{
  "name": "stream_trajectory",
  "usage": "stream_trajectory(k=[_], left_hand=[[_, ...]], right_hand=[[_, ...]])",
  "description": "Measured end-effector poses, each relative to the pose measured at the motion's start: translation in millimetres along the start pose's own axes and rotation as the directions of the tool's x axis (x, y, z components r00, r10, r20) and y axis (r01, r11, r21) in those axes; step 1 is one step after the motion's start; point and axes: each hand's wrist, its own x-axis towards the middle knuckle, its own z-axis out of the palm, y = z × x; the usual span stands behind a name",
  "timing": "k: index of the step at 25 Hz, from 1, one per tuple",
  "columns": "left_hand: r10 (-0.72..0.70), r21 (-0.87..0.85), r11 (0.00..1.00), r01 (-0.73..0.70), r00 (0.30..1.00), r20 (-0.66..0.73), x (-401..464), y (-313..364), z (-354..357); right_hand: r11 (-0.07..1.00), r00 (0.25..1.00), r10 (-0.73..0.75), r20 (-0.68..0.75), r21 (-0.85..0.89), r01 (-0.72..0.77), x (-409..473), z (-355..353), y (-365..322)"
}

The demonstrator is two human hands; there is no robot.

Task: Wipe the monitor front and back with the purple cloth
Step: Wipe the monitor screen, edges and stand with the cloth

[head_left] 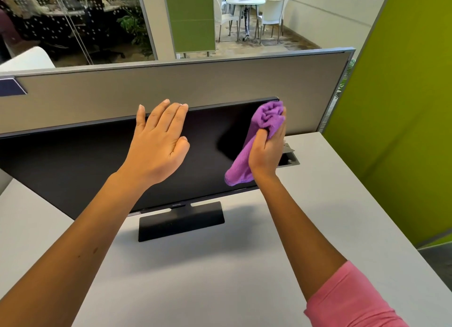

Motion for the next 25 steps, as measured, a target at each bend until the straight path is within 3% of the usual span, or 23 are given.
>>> stream_trajectory(k=[5,8,14,17,20,23,25], left_hand=[[0.008,-0.006,1.000,-0.008,1.000,-0.005,-1.0,0.5,0.1],[0.006,-0.008,1.000,-0.007,1.000,-0.010,-1.0,0.4,-0.4],[-0.001,-0.006,1.000,0.001,1.000,-0.014,-0.9,0.7,-1.2],[-0.003,-0.002,1.000,0.003,1.000,-0.014,-1.3,-0.6,-0.4],[0.007,0.033,0.999,-0.007,1.000,-0.011,-2.3,-0.8,1.4],[-0.001,0.087,0.996,0.001,1.000,-0.006,-2.8,0.2,4.5],[-0.002,0.105,0.994,0.002,1.000,0.000,-2.2,0.5,5.5]], right_hand=[[0.978,0.965,0.208,0.161,-0.067,-0.200,-42.5,-16.0,54.0],[0.966,0.950,0.259,0.174,-0.054,-0.253,-48.1,-17.7,55.4],[0.975,0.995,0.075,0.072,0.206,-0.089,6.0,-13.1,-13.0],[0.969,0.998,0.033,0.061,0.242,-0.047,24.0,-13.5,-29.7],[0.991,0.991,-0.041,0.128,0.131,0.025,10.5,-16.6,-13.0],[0.998,0.974,0.056,0.220,0.025,-0.063,-16.1,-18.7,15.7],[0.977,0.954,0.059,0.292,-0.213,0.005,-31.7,-19.5,32.1]])
